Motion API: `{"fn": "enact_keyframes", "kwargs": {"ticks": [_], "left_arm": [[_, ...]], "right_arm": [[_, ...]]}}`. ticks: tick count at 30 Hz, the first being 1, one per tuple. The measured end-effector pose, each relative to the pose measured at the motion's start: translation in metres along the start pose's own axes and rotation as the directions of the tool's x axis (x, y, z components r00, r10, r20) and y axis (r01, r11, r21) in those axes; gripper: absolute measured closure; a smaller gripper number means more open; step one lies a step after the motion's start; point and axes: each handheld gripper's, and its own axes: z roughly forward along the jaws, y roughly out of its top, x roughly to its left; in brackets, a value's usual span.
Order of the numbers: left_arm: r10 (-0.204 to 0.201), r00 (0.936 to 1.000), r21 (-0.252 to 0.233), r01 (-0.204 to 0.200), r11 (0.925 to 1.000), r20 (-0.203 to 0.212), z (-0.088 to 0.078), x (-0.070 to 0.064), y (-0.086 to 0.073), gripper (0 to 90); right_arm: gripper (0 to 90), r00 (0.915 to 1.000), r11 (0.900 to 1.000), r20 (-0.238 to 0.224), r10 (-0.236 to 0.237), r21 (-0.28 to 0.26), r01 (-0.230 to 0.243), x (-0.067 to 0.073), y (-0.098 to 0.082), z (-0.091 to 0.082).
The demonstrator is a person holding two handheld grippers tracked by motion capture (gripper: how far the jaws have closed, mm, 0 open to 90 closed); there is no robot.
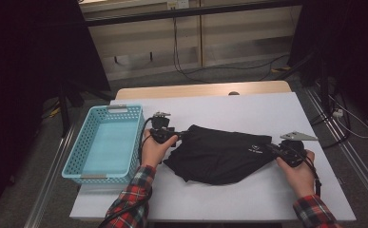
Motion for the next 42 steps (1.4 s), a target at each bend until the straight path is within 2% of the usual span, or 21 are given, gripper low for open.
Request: {"fn": "enact_keyframes", "kwargs": {"ticks": [3,4,7,9,10,12,13,14,16,17,18,21,24,28,30,34,42], "left_arm": [[-0.001,1.0000,0.011,0.001,0.9999,-0.006,0.011,0.002,0.003,29.1],[-0.009,0.9999,0.017,0.009,0.9998,0.009,0.014,0.002,0.004,31.2],[-0.001,0.9999,0.045,0.001,0.9990,0.010,0.022,0.002,0.005,43.1],[-0.017,0.9996,0.056,0.016,0.9983,0.023,0.025,0.002,0.006,48.2],[-0.010,0.9996,0.069,0.008,0.9976,0.026,0.026,0.001,0.006,48.2],[-0.011,0.9993,0.087,0.008,0.9962,0.037,0.028,-0.001,0.004,56.4],[0.002,0.9997,0.084,-0.004,0.9965,0.026,0.028,-0.002,0.004,60.5],[0.006,0.9998,0.079,-0.007,0.9968,0.020,0.028,-0.002,0.003,60.5],[0.008,0.9997,0.081,-0.010,0.9967,0.025,0.027,0.000,0.001,75.2],[0.010,0.9995,0.086,-0.013,0.9962,0.031,0.027,0.001,0.000,75.2],[0.010,0.9989,0.088,-0.014,0.9960,0.046,0.026,0.001,-0.001,84.9],[0.007,0.9970,0.065,-0.012,0.9978,0.078,0.022,0.002,-0.005,86.1],[0.015,0.9970,0.008,-0.016,0.9998,0.076,0.010,0.003,-0.004,86.4],[0.036,0.9959,-0.052,-0.031,0.9982,0.083,-0.010,0.001,-0.001,86.4],[0.052,0.9960,-0.058,-0.048,0.9972,0.073,-0.017,0.000,0.001,86.5],[0.057,0.9961,-0.081,-0.052,0.9954,0.066,-0.030,0.001,0.004,86.4],[0.058,0.9960,-0.088,-0.052,0.9947,0.067,-0.040,0.003,0.007,86.4]], "right_arm": [[84.5,1.0000,1.000,-0.003,0.000,0.000,0.000,0.000,0.000,0.000],[84.5,1.0000,1.000,-0.004,-0.003,0.002,0.003,0.000,0.000,0.000],[84.3,0.9999,1.000,-0.006,-0.010,0.005,0.010,0.002,-0.001,0.001],[84.3,0.9999,1.000,-0.008,-0.012,0.004,0.012,0.002,-0.001,0.001],[84.3,0.9999,1.000,-0.008,-0.012,0.004,0.012,0.002,-0.001,0.001],[84.2,0.9999,1.000,-0.009,-0.008,0.005,0.008,0.003,-0.001,0.001],[84.2,0.9999,1.000,-0.011,-0.003,0.002,0.003,0.002,-0.001,0.001],[84.2,0.9999,1.000,-0.011,-0.003,0.002,0.003,0.002,-0.001,0.001],[84.3,0.9999,1.000,-0.013,-0.001,-0.004,0.001,0.002,0.000,0.002],[84.3,0.9999,1.000,-0.013,-0.001,-0.004,0.001,0.002,0.000,0.002],[84.8,0.9999,1.000,-0.015,-0.003,-0.007,0.002,0.003,0.000,0.002],[85.3,0.9998,1.000,-0.020,-0.007,-0.012,0.007,0.004,0.001,0.002],[85.5,0.9996,0.999,-0.025,-0.015,-0.036,0.014,0.004,0.004,0.000],[85.7,0.9993,0.998,-0.034,-0.016,-0.065,0.014,0.005,0.007,-0.001],[85.7,0.9987,0.997,-0.044,-0.025,-0.080,0.021,0.007,0.009,-0.002],[85.8,0.9974,0.992,-0.062,-0.038,-0.127,0.029,0.013,0.015,-0.007],[85.7,0.9952,0.986,-0.076,-0.061,-0.162,0.048,0.016,0.019,-0.008]]}}
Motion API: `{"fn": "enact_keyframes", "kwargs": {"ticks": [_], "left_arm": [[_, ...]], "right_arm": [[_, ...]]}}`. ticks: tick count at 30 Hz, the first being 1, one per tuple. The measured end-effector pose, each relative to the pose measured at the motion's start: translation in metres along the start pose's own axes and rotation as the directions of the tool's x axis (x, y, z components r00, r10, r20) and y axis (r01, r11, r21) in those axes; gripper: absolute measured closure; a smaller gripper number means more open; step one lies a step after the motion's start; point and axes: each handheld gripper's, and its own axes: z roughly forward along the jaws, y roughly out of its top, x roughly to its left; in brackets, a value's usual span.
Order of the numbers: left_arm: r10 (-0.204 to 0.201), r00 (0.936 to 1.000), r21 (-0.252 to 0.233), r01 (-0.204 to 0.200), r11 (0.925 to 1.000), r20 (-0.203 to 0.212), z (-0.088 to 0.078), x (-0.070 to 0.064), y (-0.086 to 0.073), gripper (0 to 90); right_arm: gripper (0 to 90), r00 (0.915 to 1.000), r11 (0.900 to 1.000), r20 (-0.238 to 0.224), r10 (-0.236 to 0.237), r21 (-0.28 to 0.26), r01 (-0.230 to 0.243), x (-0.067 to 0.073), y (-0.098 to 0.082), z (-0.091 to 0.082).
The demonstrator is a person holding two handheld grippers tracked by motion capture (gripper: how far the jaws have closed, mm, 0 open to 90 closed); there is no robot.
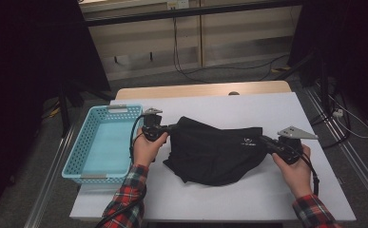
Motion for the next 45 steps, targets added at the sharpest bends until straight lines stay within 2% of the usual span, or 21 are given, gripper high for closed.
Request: {"fn": "enact_keyframes", "kwargs": {"ticks": [9,16,26,41,45], "left_arm": [[0.004,1.0000,-0.005,-0.004,1.0000,0.001,-0.005,-0.002,0.003,86.4],[0.016,0.9999,-0.024,-0.016,0.9996,0.001,-0.015,-0.006,0.009,86.4],[0.024,0.9997,-0.058,-0.025,0.9980,-0.008,-0.033,-0.009,0.022,86.4],[0.030,0.9994,-0.087,-0.031,0.9957,-0.017,-0.048,-0.010,0.032,86.4],[0.035,0.9992,-0.084,-0.037,0.9958,-0.017,-0.050,-0.010,0.035,86.4]], "right_arm": [[85.6,0.9995,1.000,-0.021,-0.024,-0.020,0.023,0.002,0.006,0.000],[85.7,0.9980,0.998,-0.048,-0.041,-0.051,0.038,0.003,0.019,-0.005],[85.6,0.9959,0.994,-0.055,-0.072,-0.088,0.067,0.007,0.043,-0.006],[85.7,0.9960,0.991,-0.054,-0.071,-0.118,0.065,0.007,0.057,-0.010],[85.7,0.9950,0.989,-0.050,-0.087,-0.124,0.080,0.009,0.063,-0.008]]}}
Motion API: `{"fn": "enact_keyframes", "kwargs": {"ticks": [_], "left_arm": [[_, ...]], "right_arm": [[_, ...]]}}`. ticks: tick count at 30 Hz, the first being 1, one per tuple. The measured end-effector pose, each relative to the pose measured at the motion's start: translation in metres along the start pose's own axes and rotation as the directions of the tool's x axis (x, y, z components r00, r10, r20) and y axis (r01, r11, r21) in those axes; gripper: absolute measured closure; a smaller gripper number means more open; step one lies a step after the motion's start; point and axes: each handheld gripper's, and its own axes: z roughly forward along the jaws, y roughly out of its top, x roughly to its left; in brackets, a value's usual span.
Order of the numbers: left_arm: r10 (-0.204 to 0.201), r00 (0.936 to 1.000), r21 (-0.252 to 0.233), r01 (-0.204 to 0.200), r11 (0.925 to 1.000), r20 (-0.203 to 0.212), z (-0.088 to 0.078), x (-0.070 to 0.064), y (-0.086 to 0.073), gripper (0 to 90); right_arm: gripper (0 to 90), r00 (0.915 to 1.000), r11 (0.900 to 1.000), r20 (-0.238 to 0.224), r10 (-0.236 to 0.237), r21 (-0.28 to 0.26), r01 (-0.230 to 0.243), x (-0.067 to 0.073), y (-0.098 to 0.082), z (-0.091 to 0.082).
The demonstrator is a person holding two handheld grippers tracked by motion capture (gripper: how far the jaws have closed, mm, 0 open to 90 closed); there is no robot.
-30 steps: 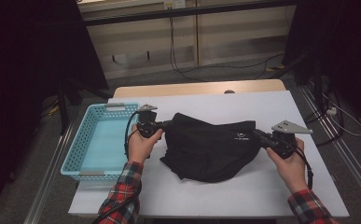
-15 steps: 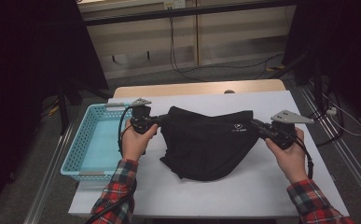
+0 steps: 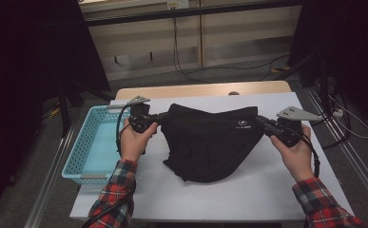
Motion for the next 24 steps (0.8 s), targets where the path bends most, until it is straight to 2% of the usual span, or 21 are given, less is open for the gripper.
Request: {"fn": "enact_keyframes", "kwargs": {"ticks": [8,24], "left_arm": [[-0.011,0.9999,0.006,0.011,0.9999,-0.005,0.0009,0.0028,-0.0036,86.4],[-0.015,0.9999,-0.008,0.015,0.9999,-0.002,-0.0054,0.0024,0.0057,86.4]], "right_arm": [[85.7,1.0000,1.000,-0.007,-0.006,0.006,0.006,0.0010,-0.0009,0.0030],[85.7,1.0000,1.000,-0.006,0.005,0.000,-0.005,-0.0039,0.0014,0.0044]]}}
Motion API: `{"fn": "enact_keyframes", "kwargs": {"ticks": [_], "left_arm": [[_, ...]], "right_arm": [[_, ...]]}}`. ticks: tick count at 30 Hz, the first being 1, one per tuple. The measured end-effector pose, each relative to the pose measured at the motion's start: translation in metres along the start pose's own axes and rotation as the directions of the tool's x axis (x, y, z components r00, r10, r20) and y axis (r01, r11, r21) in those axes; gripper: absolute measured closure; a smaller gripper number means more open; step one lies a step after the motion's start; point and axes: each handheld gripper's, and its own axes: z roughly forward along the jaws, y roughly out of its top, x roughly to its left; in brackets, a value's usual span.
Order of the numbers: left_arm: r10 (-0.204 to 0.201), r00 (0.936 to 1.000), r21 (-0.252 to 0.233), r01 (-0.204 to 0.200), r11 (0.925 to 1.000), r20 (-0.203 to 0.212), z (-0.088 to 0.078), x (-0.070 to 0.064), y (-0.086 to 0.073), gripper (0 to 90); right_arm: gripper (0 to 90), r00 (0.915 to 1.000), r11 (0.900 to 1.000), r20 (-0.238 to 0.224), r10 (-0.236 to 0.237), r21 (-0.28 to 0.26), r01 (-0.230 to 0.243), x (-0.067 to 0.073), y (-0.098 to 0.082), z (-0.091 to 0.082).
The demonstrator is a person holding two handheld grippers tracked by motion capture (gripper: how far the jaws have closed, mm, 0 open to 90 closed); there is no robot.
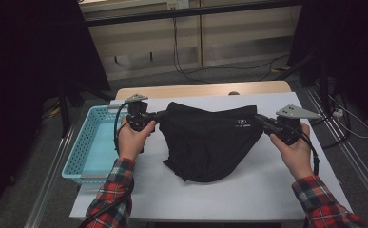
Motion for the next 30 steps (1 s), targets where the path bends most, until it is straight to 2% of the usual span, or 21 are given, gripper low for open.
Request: {"fn": "enact_keyframes", "kwargs": {"ticks": [17,30], "left_arm": [[-0.002,1.0000,-0.002,0.002,1.0000,-0.001,-0.002,0.000,0.003,86.4],[-0.006,0.9999,-0.014,0.005,0.9999,-0.013,0.001,0.004,0.017,86.4]], "right_arm": [[85.7,0.9999,1.000,-0.001,-0.010,-0.001,0.010,0.001,0.005,0.004],[85.7,1.0000,1.000,0.005,-0.008,-0.015,0.008,-0.005,0.014,0.010]]}}
